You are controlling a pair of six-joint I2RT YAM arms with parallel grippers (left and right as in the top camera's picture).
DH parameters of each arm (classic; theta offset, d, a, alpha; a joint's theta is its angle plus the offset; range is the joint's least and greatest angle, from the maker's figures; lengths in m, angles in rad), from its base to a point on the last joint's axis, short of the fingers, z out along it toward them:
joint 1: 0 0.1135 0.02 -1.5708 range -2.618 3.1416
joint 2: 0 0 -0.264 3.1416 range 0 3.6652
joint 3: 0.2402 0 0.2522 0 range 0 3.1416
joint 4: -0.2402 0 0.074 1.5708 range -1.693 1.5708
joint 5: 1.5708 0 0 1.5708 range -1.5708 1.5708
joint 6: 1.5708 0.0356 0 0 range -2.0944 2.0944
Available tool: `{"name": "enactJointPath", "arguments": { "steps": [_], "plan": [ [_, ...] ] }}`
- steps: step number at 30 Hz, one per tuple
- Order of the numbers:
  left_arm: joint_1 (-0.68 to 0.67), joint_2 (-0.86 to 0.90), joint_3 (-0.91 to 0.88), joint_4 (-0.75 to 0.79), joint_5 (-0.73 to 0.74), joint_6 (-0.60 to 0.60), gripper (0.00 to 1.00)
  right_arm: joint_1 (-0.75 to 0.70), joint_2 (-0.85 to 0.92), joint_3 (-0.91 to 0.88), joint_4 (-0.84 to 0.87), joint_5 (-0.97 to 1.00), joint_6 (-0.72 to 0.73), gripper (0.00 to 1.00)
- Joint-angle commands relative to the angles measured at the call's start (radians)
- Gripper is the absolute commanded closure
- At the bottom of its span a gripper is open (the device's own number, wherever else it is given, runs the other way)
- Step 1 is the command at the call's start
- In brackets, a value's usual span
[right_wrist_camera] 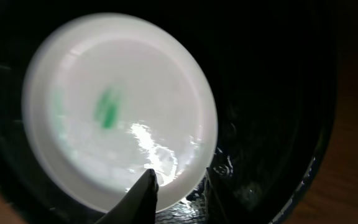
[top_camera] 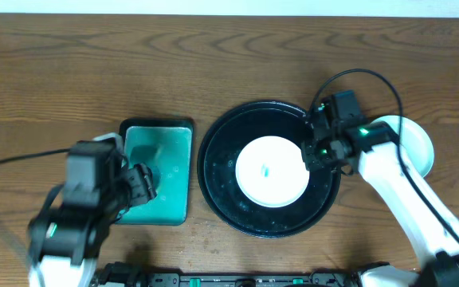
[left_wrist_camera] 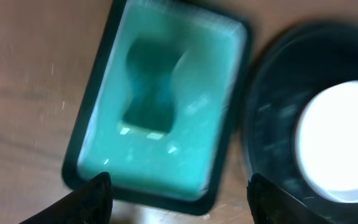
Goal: Clean dirty plates on tray and stack at the side
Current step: 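Grasp the green sponge with the left gripper and carry it onto the plate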
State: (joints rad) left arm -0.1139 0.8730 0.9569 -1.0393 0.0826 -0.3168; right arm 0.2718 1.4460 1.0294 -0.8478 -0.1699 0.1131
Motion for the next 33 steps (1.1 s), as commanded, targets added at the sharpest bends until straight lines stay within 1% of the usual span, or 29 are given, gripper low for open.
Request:
{"name": "enactJointPath", "arguments": {
  "steps": [1,6,7,9,13,15,17,19,22,26,28,30,33],
  "plan": [
    [0.003,0.193,-0.055,0.028,-0.065,-0.014,0.32,0.004,-0.079,0.014,-0.001,-0.095,-0.020,0.75],
    [0.006,0.474,-0.055,0.119,-0.082,-0.014,0.35,0.004,-0.100,0.014,-0.022,-0.113,0.062,0.77],
    [0.008,0.520,-0.055,0.143,-0.089,-0.019,0.37,0.004,-0.099,0.014,-0.032,-0.113,0.071,0.78],
    [0.019,0.615,-0.055,0.200,-0.099,-0.029,0.44,0.004,-0.098,0.013,-0.047,-0.113,0.075,0.80],
    [0.060,0.774,-0.055,0.307,-0.098,-0.029,0.56,0.004,-0.098,0.013,-0.087,-0.112,0.077,0.81],
    [0.071,0.817,-0.055,0.332,-0.093,-0.028,0.61,0.004,-0.098,0.013,-0.100,-0.111,0.080,0.84],
    [0.074,0.850,-0.055,0.342,-0.069,-0.027,0.70,0.004,-0.098,0.012,-0.107,-0.090,0.125,0.84],
    [0.074,0.861,-0.055,0.337,-0.030,-0.016,0.93,0.003,-0.098,0.010,-0.106,-0.039,0.192,0.84],
    [0.074,0.843,-0.037,0.294,0.009,0.006,0.93,-0.015,-0.098,0.009,-0.106,0.058,0.294,0.80],
    [0.074,0.773,0.023,0.190,0.007,0.010,0.93,-0.054,-0.097,0.006,-0.102,0.098,0.344,0.71],
    [0.074,0.723,0.056,0.145,0.007,0.010,0.93,-0.078,-0.093,0.002,-0.095,0.098,0.343,0.67],
    [0.073,0.661,0.092,0.100,0.007,0.010,0.93,-0.095,-0.079,0.002,-0.090,0.095,0.340,0.60],
    [0.061,0.566,0.141,0.044,0.008,0.010,0.93,-0.102,-0.035,0.002,-0.067,0.034,0.216,0.55]
  ]
}}
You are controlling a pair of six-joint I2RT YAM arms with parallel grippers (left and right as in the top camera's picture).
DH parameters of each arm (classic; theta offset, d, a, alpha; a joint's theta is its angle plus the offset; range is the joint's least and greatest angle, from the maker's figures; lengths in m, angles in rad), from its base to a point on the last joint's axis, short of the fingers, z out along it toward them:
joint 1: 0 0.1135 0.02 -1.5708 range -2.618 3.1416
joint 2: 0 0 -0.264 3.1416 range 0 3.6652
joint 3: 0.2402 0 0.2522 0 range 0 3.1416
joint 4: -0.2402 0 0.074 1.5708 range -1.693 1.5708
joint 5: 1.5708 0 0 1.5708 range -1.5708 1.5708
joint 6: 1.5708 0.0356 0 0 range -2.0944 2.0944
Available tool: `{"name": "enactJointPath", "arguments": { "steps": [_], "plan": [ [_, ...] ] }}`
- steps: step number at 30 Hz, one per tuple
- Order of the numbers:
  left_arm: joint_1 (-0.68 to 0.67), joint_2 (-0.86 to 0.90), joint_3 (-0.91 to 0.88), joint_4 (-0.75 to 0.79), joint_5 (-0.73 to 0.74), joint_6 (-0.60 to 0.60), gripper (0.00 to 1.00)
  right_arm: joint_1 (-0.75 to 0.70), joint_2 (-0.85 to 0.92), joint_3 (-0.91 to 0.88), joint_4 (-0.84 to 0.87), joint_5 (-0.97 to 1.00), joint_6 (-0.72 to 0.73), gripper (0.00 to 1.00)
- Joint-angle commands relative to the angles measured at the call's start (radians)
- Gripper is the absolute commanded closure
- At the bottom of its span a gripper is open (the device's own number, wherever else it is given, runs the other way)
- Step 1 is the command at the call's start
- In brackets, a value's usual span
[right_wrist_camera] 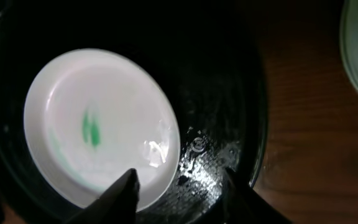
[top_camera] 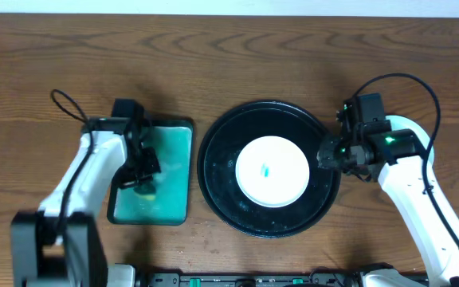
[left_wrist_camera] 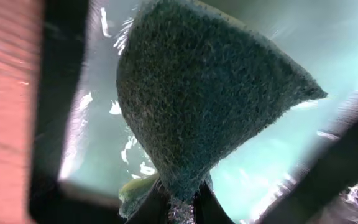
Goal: Clean dirty plates on tray and stack at the side
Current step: 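Grasp the green sponge with the left gripper and carry it onto the plate, then scrub the plate with the sponge while the right gripper holds its rim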
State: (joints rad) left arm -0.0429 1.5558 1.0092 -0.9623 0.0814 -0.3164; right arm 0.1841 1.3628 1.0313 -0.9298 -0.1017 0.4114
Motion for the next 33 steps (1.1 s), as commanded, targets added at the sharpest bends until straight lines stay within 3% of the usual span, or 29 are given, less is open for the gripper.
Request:
{"name": "enactJointPath", "arguments": {
  "steps": [1,4,9,10,17,22,33],
  "plan": [
    [-0.018,-0.146,0.098,-0.045,0.010,0.010,0.93,-0.013,0.066,0.000,0.018,-0.069,-0.135,0.53],
    [-0.064,-0.235,0.102,-0.051,0.032,0.009,0.93,-0.012,0.135,0.000,0.014,-0.138,-0.175,0.52],
    [-0.166,-0.289,0.102,-0.022,0.090,-0.003,0.93,-0.012,0.279,0.000,0.072,-0.160,-0.174,0.64],
    [-0.201,-0.285,0.102,0.000,0.113,-0.003,0.93,-0.012,0.320,0.000,0.098,-0.206,-0.193,0.71],
    [-0.364,-0.212,0.100,0.111,0.193,-0.088,0.92,-0.012,0.449,0.000,0.142,-0.270,-0.210,0.81],
    [-0.518,-0.075,0.095,0.237,0.199,-0.158,0.93,0.002,0.479,0.000,0.142,-0.269,-0.211,0.98],
    [-0.691,0.244,0.095,0.572,0.335,-0.383,0.93,0.062,0.479,0.000,0.124,-0.130,-0.117,0.99]
  ]
}}
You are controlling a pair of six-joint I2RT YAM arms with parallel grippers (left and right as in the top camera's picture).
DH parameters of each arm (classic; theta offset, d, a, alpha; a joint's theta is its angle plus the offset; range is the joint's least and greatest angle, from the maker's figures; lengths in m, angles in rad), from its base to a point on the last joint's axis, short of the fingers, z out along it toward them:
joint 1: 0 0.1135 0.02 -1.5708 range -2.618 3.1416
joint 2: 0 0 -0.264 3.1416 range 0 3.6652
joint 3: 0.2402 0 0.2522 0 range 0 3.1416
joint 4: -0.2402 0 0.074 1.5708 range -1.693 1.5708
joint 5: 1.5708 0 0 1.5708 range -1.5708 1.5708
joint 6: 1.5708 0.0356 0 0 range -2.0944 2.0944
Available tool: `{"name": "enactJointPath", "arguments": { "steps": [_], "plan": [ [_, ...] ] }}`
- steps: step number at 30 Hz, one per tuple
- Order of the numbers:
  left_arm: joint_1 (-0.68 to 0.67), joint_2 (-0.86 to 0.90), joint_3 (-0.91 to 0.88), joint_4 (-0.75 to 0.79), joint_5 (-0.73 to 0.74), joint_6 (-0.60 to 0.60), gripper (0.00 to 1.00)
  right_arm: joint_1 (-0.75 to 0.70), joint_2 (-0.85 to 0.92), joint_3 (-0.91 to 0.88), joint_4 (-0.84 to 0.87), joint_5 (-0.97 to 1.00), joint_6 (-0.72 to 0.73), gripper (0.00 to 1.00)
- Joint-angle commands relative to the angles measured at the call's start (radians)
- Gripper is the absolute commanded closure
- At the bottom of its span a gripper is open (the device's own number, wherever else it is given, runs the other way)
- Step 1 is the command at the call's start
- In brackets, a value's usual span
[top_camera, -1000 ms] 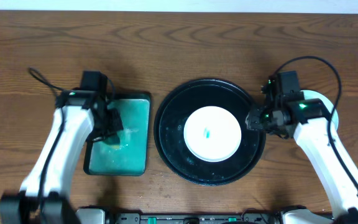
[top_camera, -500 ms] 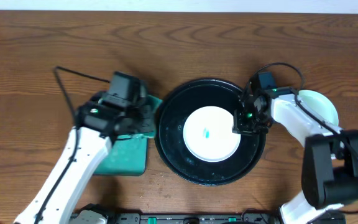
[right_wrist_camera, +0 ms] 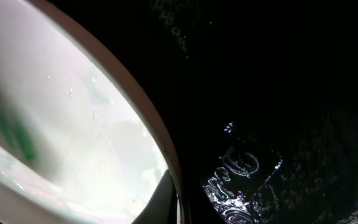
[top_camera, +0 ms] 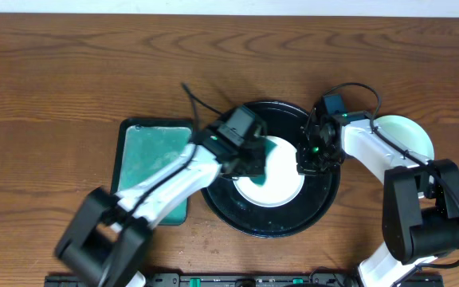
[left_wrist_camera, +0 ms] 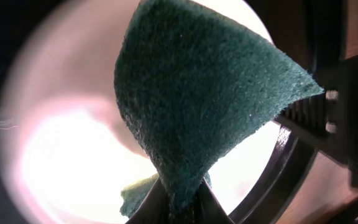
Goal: Clean dirty plates on tray and stack at the side
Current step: 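Scrub the plate with the sponge while the right gripper holds its rim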
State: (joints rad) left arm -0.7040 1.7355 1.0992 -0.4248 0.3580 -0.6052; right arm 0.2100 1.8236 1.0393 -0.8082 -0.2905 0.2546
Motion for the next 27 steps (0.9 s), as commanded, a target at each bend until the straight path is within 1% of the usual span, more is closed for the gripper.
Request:
{"name": "enactJointPath", "arguments": {
  "steps": [1,4,6,7,8,9,10,13,15,16,19,21,22,24,25,26,27],
  "plan": [
    [-0.039,0.090,0.005,0.050,0.058,-0.105,0.93,0.041,0.018,-0.008,0.005,0.059,0.040,0.99],
    [-0.048,0.146,0.005,0.074,0.061,-0.111,0.92,0.053,0.018,-0.008,0.010,0.062,0.040,0.99],
    [-0.043,0.168,0.005,0.066,0.023,-0.094,0.93,0.057,0.018,-0.008,0.008,0.062,0.040,0.99],
    [-0.036,0.173,0.005,0.049,-0.033,-0.076,0.93,0.060,0.018,-0.008,0.008,0.062,0.040,0.99],
    [-0.021,0.173,0.006,-0.007,-0.182,-0.068,0.93,0.063,0.018,-0.008,0.008,0.062,0.040,0.99],
    [-0.011,0.172,0.009,-0.050,-0.276,-0.058,0.93,0.064,0.018,-0.008,0.008,0.062,0.039,0.99],
    [0.013,0.172,0.021,-0.133,-0.417,-0.017,0.92,0.067,0.018,-0.008,0.008,0.062,0.036,0.99],
    [0.049,0.172,0.041,-0.242,-0.557,0.055,0.93,0.069,0.018,-0.008,0.009,0.062,0.036,0.99],
    [0.071,0.172,0.053,-0.291,-0.618,0.091,0.93,0.069,0.018,-0.008,0.009,0.066,0.036,0.99],
    [0.079,0.171,0.056,-0.297,-0.624,0.106,0.93,0.069,0.018,-0.008,0.008,0.069,0.036,0.99],
    [0.092,0.172,0.057,-0.285,-0.593,0.119,0.93,0.069,0.018,-0.008,0.004,0.082,0.035,0.99],
    [0.092,0.172,0.057,-0.252,-0.504,0.119,0.93,0.069,0.018,-0.008,0.004,0.084,0.035,0.99],
    [0.091,0.172,0.057,-0.227,-0.431,0.119,0.93,0.069,0.018,-0.008,0.004,0.084,0.035,0.99],
    [0.091,0.175,0.053,-0.132,-0.174,0.117,0.93,0.069,0.018,-0.008,0.004,0.084,0.035,0.99],
    [0.091,0.179,0.050,-0.092,-0.089,0.112,0.93,0.069,0.018,-0.008,0.004,0.084,0.035,0.99],
    [0.089,0.187,0.046,-0.028,0.039,0.099,0.93,0.069,0.018,-0.008,0.004,0.084,0.035,0.99],
    [0.083,0.196,0.043,0.026,0.124,0.086,0.93,0.070,0.018,-0.008,0.004,0.084,0.035,0.99]
  ]
}}
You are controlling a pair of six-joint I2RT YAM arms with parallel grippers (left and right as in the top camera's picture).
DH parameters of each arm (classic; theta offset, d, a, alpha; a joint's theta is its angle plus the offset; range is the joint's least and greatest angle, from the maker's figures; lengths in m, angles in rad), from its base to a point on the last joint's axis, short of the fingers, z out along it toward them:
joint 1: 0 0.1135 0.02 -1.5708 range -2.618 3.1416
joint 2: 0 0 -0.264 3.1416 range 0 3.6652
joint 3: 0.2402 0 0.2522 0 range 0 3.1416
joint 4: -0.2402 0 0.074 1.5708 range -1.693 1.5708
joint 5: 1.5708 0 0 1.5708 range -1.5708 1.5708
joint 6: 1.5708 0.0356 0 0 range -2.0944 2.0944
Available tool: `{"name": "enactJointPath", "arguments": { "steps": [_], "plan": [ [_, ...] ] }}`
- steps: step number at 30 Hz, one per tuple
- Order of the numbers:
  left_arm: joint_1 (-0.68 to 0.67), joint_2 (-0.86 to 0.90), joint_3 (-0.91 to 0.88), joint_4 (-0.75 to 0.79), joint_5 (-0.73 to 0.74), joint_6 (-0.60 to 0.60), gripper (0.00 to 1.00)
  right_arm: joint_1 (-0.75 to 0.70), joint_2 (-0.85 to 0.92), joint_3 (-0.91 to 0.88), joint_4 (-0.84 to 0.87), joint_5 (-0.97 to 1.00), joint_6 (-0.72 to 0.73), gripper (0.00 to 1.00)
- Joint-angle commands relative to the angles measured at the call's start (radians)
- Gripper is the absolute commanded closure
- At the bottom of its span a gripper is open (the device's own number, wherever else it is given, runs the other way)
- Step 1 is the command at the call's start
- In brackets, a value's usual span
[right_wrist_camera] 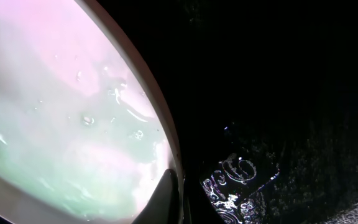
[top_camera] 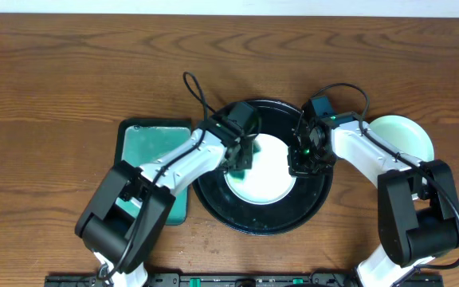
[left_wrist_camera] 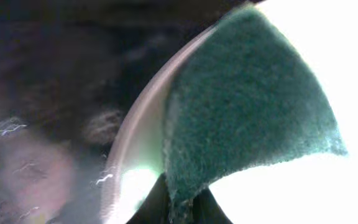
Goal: Clean dirty plates on tray and stack at the side
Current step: 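Scrub the plate with the sponge while the right gripper holds its rim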
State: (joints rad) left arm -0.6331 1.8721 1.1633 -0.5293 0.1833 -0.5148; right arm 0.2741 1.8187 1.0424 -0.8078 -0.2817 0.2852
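A white plate (top_camera: 268, 171) smeared with pale green film lies in the round black tray (top_camera: 213, 199). My left gripper (top_camera: 241, 156) is shut on a dark green sponge (top_camera: 242, 151), which presses on the plate's left edge. In the left wrist view the sponge (left_wrist_camera: 247, 106) covers the plate's rim (left_wrist_camera: 129, 149), with the gripper (left_wrist_camera: 178, 208) at its bottom corner. My right gripper (top_camera: 299, 157) is shut on the plate's right rim. In the right wrist view the right gripper (right_wrist_camera: 179, 199) pinches that wet rim (right_wrist_camera: 157, 124).
A teal rectangular tray (top_camera: 151, 147) of soapy water sits left of the black tray. A clean pale plate (top_camera: 411, 137) rests on the wooden table at the right, beside my right arm. Wet black tray floor (right_wrist_camera: 278, 93) surrounds the plate.
The sponge has moved from the plate's upper middle to its left edge. More green film covers the plate. My right gripper still holds the right rim.
First my left gripper was open over the sponge in the teal tray, the right gripper by the plate. Then the left was shut on the sponge there, the right open at the black tray's edge. Later the sponge was on the plate, rim gripped; now it is at the left edge.
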Motion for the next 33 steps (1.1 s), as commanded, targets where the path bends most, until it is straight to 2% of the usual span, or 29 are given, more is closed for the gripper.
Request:
{"name": "enactJointPath", "arguments": {
  "steps": [1,4,8,22,24,27,32,33],
  "plan": [
    [0.005,0.072,-0.021,0.174,0.355,-0.019,0.93,0.007,0.023,-0.011,0.004,0.075,0.005,0.99],
    [-0.028,0.118,-0.021,0.273,0.447,-0.049,0.93,0.010,0.023,-0.011,0.004,0.075,0.005,0.99],
    [-0.068,0.167,-0.021,0.312,0.535,-0.070,0.92,0.010,0.023,-0.011,0.004,0.075,0.005,0.99],
    [-0.098,0.166,-0.020,0.222,0.516,-0.063,0.93,0.010,0.023,-0.011,0.010,0.075,0.005,0.99],
    [-0.095,0.164,-0.020,0.174,0.443,-0.063,0.93,0.010,0.023,-0.011,0.011,0.075,0.005,0.99],
    [-0.074,0.146,-0.020,0.089,0.254,-0.062,0.93,0.010,0.023,-0.011,0.010,0.075,0.004,0.99],
    [0.002,0.054,-0.020,-0.064,-0.113,-0.063,0.93,0.010,0.023,-0.011,0.009,0.075,-0.002,0.99],
    [0.019,0.019,-0.020,-0.111,-0.239,-0.062,0.93,0.010,0.023,-0.011,0.011,0.075,-0.002,0.99]
  ]
}}
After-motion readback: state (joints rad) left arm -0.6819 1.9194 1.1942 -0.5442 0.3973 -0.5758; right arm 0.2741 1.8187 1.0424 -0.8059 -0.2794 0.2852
